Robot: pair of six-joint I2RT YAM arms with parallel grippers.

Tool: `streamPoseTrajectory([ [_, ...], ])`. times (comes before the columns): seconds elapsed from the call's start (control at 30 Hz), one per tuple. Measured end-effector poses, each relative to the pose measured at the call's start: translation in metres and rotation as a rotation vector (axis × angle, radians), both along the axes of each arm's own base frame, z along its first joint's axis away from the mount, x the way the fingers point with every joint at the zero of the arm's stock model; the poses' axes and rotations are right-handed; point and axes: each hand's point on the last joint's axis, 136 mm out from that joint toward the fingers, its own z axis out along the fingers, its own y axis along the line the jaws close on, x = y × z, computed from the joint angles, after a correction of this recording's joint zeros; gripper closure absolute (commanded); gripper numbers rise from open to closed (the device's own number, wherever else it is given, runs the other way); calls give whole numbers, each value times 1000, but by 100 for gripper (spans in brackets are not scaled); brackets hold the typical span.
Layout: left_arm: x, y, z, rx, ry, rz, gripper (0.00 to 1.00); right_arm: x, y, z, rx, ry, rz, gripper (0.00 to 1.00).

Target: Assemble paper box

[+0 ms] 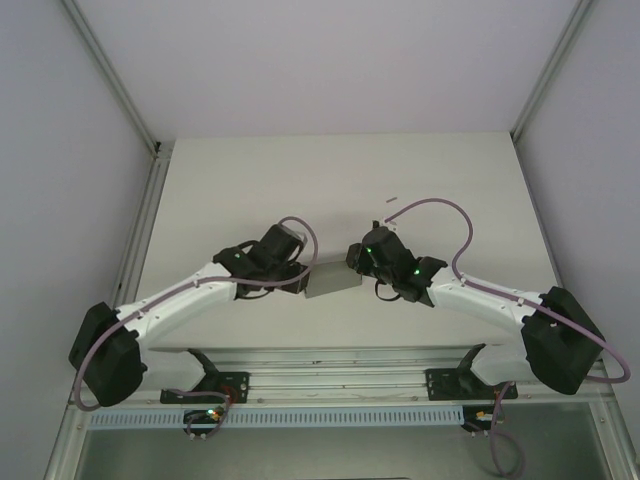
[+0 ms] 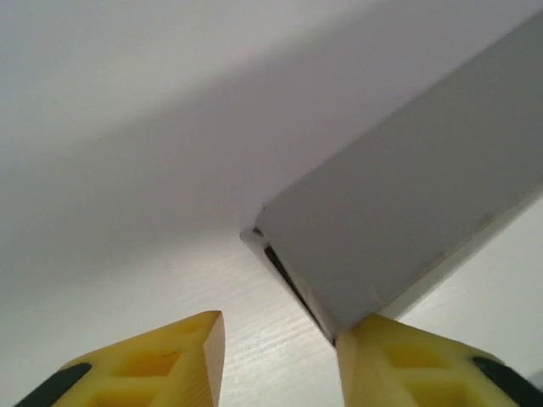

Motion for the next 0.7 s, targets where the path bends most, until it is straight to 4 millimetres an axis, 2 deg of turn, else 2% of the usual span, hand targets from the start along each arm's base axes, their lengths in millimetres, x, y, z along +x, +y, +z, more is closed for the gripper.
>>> streamPoseTrajectory([
  [0.13,-9,-2,16,-66,9,-14,20,0,0,0,14,3,-12,65],
  [0.2,-10,-2,27,-115,10,-5,15,0,0,-1,16,3,-13,64],
  [0.27,-5,1,36,-168,16,33,1,0,0,0,21,2,-16,65],
  [0.3,0,3,39,-202,27,60,0,1,0,0,23,1,-16,66],
  [0.4,23,8,42,-325,54,162,1,1,1,0,29,0,-20,67],
  [0.5,36,11,26,-406,119,240,8,1,1,-1,32,1,-23,67],
  [0.6,34,6,9,-442,191,252,14,0,0,0,35,2,-24,67],
  [0.7,28,2,1,-475,229,246,26,-2,-1,-1,37,1,-23,67],
])
